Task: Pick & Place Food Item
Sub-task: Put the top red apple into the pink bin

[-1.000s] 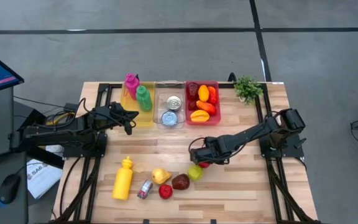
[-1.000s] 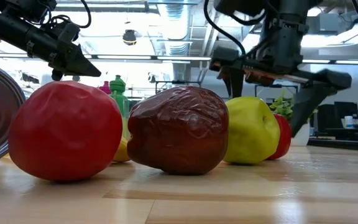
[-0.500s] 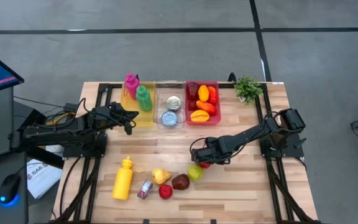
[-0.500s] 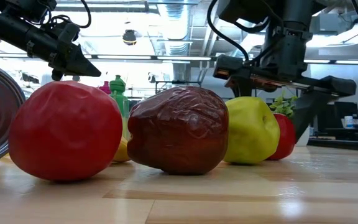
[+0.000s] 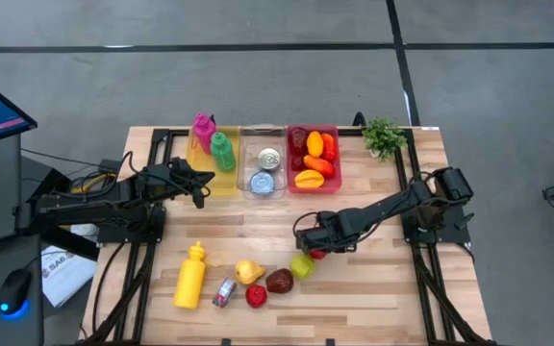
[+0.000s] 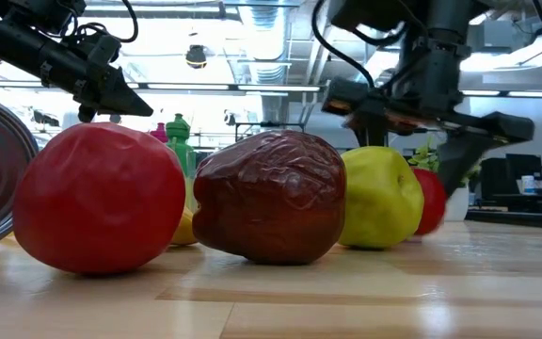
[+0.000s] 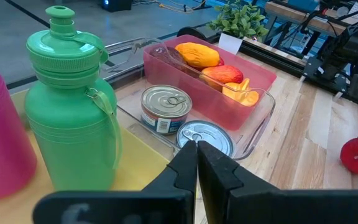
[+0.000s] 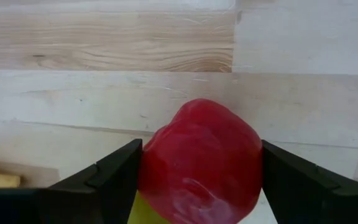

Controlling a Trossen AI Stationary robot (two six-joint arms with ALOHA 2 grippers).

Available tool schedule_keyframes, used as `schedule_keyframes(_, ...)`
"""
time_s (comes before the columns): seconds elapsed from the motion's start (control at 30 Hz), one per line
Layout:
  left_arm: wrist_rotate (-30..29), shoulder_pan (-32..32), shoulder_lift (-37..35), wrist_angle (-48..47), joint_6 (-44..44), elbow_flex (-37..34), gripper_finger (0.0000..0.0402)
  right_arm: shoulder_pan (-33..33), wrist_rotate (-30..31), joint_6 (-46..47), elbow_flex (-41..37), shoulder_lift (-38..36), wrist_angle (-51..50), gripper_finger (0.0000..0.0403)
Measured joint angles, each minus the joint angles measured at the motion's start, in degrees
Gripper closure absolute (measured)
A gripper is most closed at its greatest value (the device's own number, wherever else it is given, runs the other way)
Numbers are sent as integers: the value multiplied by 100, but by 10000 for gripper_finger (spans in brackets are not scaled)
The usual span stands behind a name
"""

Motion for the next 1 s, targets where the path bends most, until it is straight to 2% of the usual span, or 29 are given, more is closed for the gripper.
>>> schedule_keyframes(0.3, 0, 0, 0, 1, 0, 0, 399, -470, 38, -1039, 942, -13, -774, 121)
schedule_keyframes(0.67, 0, -2, 0, 2, 0, 0, 399, -1409, 697, -2495, 2263, -13, -2352, 121)
schedule_keyframes(0.77, 0, -2, -2, 2, 0, 0, 399, -1778, 893, -3090, 2526, -15, -2545, 121)
schedule_keyframes(1.0, 0, -2, -2, 2, -2, 0, 399, -2824, 911, -4961, 2839, -15, -2548, 121)
